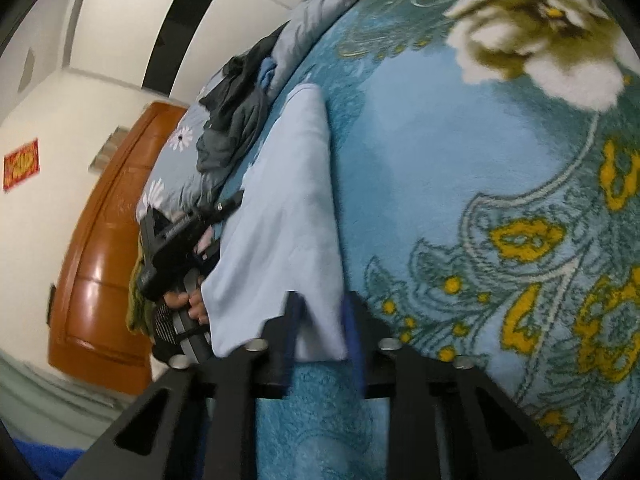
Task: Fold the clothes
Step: 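Grasp the folded sweatshirt end with the left gripper while the right gripper grasps beside it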
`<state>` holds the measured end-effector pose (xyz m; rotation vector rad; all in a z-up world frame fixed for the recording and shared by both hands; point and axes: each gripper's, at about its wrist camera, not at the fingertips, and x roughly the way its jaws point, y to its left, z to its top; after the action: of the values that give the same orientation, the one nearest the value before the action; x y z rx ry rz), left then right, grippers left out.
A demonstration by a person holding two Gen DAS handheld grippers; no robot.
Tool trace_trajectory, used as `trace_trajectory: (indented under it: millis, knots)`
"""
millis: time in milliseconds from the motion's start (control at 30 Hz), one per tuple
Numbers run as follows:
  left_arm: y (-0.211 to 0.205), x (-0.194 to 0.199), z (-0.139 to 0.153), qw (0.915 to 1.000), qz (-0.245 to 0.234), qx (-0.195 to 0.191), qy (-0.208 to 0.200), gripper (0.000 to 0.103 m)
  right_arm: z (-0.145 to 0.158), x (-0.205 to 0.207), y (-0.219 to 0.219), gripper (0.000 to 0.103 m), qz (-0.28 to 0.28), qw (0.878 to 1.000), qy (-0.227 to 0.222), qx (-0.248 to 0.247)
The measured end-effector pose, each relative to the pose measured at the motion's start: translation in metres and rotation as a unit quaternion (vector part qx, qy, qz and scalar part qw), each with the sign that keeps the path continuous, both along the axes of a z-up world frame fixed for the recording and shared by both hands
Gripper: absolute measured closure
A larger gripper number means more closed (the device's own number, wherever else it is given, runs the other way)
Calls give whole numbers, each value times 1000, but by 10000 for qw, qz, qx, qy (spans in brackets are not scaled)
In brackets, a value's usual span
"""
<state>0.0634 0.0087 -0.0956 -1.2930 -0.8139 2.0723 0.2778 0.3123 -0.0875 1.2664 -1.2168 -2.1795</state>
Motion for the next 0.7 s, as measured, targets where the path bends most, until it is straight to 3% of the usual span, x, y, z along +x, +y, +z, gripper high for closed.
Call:
trace_trajectory:
  millis: [200, 467, 567, 700]
  knots:
    - [-4, 11, 15, 9996, 80, 258, 99, 89, 8, -15, 15, 98, 258, 9993, -25, -265]
    - [-11, 59, 48, 9958, 69, 742, 539, 99, 91, -61, 64, 98, 993, 9884, 619, 964]
    - [-14, 61, 45, 9974, 207, 417, 546, 99, 95, -79, 87, 101, 1044, 9834, 494, 1400]
    - [-21, 55, 37, 9981, 280, 378, 385, 101, 75, -87, 111, 101, 697, 9868, 196, 1452]
